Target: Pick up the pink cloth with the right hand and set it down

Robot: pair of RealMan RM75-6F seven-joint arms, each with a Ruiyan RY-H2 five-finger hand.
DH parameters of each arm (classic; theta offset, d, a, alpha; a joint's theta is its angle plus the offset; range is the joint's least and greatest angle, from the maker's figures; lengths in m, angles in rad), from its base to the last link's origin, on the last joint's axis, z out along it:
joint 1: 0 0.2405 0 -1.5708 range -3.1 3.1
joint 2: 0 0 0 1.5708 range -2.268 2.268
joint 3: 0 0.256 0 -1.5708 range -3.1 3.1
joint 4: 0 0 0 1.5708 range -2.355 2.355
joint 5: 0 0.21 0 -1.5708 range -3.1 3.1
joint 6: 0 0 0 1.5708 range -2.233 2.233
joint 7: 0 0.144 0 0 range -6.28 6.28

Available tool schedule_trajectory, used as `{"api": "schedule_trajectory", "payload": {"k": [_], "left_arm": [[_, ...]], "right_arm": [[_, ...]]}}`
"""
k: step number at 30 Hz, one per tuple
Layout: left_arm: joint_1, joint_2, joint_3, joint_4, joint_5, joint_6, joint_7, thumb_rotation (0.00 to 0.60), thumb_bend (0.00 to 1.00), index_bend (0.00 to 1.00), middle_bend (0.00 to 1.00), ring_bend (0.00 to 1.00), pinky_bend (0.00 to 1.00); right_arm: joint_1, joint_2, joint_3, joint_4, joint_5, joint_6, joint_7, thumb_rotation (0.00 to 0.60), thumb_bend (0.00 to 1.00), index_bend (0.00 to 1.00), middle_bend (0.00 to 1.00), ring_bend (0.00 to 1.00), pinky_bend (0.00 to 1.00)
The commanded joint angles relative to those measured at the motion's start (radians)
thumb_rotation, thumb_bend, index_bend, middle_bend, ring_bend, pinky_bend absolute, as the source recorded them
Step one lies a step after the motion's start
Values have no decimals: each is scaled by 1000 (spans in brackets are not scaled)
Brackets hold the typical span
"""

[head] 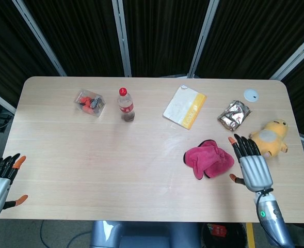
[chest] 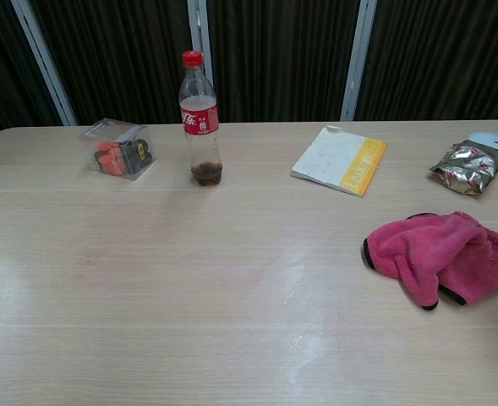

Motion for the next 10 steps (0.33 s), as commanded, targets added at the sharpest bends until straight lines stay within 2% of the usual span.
{"api": "schedule_trajectory", "payload": {"k": [1, 6, 10], "left_arm": [[1, 0, 2, 1, 3, 1, 4, 600, 0, 0, 0, 0, 0], [2, -2, 2, 5, 8, 5, 2, 600, 0, 0, 0, 0, 0], [4, -4, -2, 7, 3, 9, 1, 600, 0, 0, 0, 0, 0]], "right_arm": [[-88, 62, -100, -2, -105, 80, 28, 600, 0, 18, 0, 0, 16], [-156, 88, -138, 20, -162, 159, 68, 600, 0, 0, 0, 0, 0], [-190, 93, -135, 37, -167, 201, 95, 600, 0, 0, 0, 0, 0]]}}
